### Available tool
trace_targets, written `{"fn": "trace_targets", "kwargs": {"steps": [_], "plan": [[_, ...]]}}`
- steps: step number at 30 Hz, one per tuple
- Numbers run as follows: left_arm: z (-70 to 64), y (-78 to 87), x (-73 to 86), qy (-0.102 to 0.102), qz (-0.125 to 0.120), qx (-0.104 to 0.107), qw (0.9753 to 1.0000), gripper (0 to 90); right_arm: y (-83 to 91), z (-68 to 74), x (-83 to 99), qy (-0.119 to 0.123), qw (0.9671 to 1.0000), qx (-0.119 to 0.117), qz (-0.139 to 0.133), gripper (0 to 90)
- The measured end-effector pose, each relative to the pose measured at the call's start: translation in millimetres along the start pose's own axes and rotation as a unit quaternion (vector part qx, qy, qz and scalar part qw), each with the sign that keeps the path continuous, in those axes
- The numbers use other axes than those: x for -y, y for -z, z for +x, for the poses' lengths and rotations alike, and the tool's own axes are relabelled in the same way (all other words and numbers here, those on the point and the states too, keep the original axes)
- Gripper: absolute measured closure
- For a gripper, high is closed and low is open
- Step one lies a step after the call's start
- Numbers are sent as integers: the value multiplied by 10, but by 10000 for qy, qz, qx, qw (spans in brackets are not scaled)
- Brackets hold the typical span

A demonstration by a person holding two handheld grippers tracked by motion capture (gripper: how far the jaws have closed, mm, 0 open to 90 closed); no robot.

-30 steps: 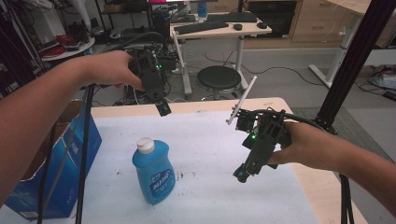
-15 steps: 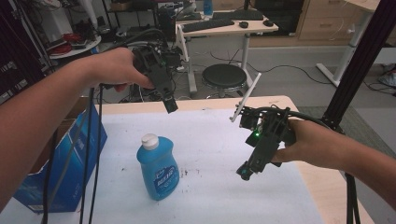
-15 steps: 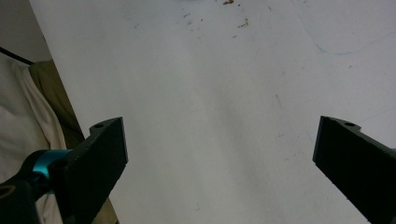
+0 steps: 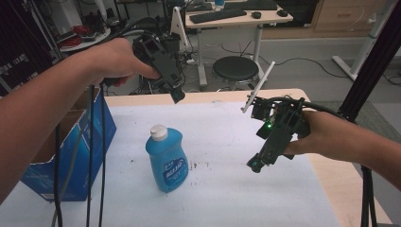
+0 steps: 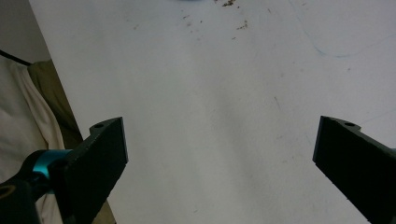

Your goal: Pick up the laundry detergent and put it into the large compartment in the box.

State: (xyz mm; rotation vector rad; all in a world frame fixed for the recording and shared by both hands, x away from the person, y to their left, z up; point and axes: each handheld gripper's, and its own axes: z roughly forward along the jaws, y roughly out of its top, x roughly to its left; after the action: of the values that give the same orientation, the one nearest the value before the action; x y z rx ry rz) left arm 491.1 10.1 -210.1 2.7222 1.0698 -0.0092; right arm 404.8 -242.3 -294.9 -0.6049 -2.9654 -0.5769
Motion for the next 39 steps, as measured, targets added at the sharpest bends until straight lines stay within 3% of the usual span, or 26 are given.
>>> {"fn": "trace_targets", "kwargs": {"steps": [1, 7, 11, 13, 19, 39], "plan": [[0, 0, 0, 0, 0, 0, 10000, 51, 0, 0, 0, 0, 10000, 0, 0, 22], [-40, 17, 64, 436, 44, -10, 9990, 51, -7, 2, -5, 36, 10000, 7, -5, 22], [-75, 8, 97, 518, 67, 9, 9986, 51, -3, 1, -1, 39, 10000, 10, -26, 22], [-86, 0, 107, 506, 56, 32, 9987, 51, -3, 2, -1, 40, 10000, 10, -25, 22], [-147, -36, 167, 111, 151, 48, 9998, 51, -14, 19, -9, 60, 10000, 10, -26, 22], [-320, -174, 410, -29, 164, 120, 9998, 51, -25, 64, -28, 106, 9999, 40, -5, 22]]}}
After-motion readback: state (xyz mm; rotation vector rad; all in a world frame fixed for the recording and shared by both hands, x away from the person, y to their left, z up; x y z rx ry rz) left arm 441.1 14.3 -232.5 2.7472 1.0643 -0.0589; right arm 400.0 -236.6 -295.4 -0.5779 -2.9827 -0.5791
